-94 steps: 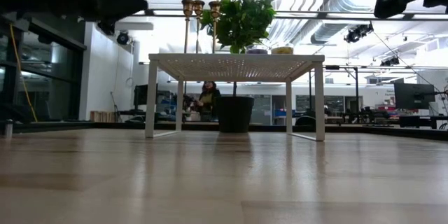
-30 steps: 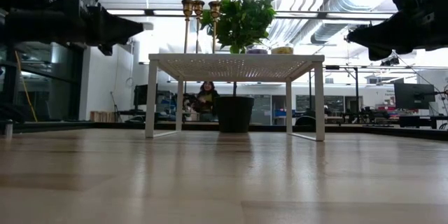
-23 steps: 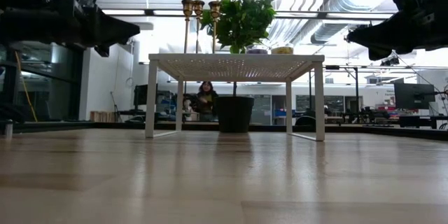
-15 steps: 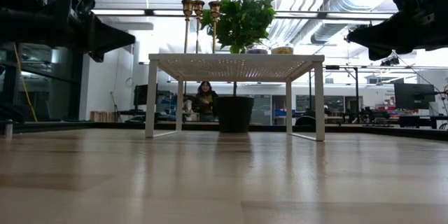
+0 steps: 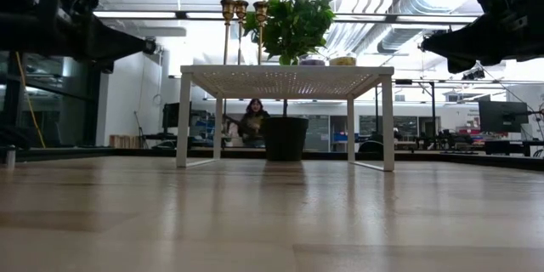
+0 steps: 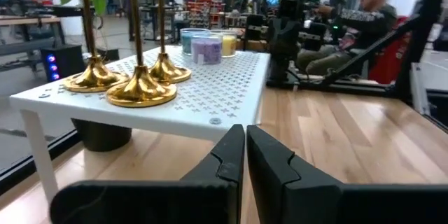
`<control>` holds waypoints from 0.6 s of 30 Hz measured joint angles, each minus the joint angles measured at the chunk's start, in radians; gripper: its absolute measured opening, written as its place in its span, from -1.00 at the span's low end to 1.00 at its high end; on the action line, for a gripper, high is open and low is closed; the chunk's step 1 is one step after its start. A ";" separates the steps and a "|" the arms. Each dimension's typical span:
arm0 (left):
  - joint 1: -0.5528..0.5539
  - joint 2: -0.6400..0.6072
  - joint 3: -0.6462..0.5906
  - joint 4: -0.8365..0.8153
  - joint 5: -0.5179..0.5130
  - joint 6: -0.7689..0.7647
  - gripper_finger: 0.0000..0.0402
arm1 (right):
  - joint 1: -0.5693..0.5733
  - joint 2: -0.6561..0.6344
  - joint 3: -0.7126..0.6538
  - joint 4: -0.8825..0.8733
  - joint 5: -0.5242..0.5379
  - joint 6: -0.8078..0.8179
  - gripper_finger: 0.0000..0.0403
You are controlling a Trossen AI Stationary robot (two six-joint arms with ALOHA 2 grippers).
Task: Pick & Place candle stick holders
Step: Return to Home Position
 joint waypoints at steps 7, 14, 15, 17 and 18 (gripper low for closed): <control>0.000 -0.051 0.004 -0.065 0.101 0.031 -0.92 | 0.000 0.000 0.000 0.000 -0.001 0.000 -0.97; 0.000 -0.044 0.005 -0.070 0.020 -0.049 -0.92 | 0.000 0.000 0.000 0.001 -0.001 0.000 -0.96; 0.000 -0.044 0.005 -0.070 0.019 -0.049 -0.92 | 0.000 0.000 0.000 0.002 0.000 0.000 -0.96; 0.000 -0.043 0.005 -0.070 0.019 -0.051 -0.92 | 0.000 0.000 0.000 0.002 -0.001 0.000 -0.96; 0.000 -0.043 0.005 -0.070 0.019 -0.051 -0.92 | 0.000 0.000 0.000 0.002 0.000 0.000 -0.97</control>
